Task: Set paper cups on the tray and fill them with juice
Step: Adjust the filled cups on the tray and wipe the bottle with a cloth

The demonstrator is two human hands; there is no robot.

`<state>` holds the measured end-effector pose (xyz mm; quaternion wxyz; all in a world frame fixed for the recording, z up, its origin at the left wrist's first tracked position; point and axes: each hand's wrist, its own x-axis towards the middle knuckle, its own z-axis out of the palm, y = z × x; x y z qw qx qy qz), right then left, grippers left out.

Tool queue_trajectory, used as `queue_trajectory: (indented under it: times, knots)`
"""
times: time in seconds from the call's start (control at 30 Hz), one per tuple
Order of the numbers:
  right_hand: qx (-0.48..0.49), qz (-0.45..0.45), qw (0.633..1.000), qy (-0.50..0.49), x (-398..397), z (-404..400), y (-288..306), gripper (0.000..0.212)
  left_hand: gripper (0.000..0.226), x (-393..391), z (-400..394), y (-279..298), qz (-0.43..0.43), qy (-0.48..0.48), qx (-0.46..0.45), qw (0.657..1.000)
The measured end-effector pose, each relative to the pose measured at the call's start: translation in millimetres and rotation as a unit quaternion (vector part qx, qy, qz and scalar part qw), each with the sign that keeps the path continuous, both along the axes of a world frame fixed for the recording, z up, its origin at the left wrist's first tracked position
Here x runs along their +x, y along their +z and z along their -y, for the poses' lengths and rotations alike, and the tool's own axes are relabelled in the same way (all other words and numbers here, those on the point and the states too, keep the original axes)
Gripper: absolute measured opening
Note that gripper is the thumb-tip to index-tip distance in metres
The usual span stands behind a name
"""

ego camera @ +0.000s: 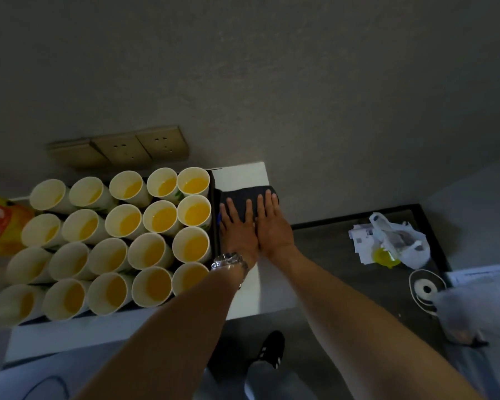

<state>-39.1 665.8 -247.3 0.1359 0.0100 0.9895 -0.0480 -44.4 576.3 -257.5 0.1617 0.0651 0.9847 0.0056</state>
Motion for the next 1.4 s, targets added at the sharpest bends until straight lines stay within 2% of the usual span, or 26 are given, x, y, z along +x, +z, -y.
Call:
queue_trajectory:
  times: [0.13,0.4,0.6,0.73,0.83,0.97,1.1,1.2,1.3,1.4]
  knots:
    - [0.059,-0.005,0.997,0.054,37.3,1.3,-16.5,0.073,0.082,43.5,3.7,6.2,0.003,0.001,0.006,1.0]
    - [0.006,0.017,1.0,-0.004,120.1,13.6,-19.0,0.077,0.096,124.3,16.6,19.4,0.033,-0.012,0.03,0.999]
    - [-0.039,0.006,0.999,-0.03,170.4,25.0,-2.4,0.076,0.091,167.2,32.1,21.3,0.026,-0.034,0.085,0.995]
    - [-0.039,0.006,0.998,-0.042,189.1,36.0,2.3,0.074,0.091,180.6,48.2,24.3,0.013,-0.098,0.054,0.994]
    - [-0.038,0.016,0.998,-0.048,197.1,46.3,1.8,0.075,0.081,184.9,60.2,27.4,0.019,-0.148,0.026,0.988]
    - [-0.036,0.02,0.998,-0.051,203.4,58.6,5.7,0.074,0.075,186.6,74.7,21.4,0.026,-0.176,0.039,0.983]
    - [-0.081,0.022,0.995,-0.058,200.3,70.0,25.4,0.06,0.064,181.1,86.8,30.1,0.047,-0.144,0.115,0.982]
    - [-0.124,-0.006,0.989,-0.082,196.4,74.3,44.0,0.037,0.051,182.4,92.1,41.5,0.026,-0.102,0.187,0.977]
    - [-0.219,-0.052,0.959,-0.174,198.0,79.8,51.0,0.015,0.041,187.5,100.6,51.4,0.022,-0.033,0.262,0.964]
    - [-0.368,-0.057,0.88,-0.295,196.8,79.3,51.6,0.016,0.026,186.5,104.4,55.6,0.023,-0.019,0.297,0.954]
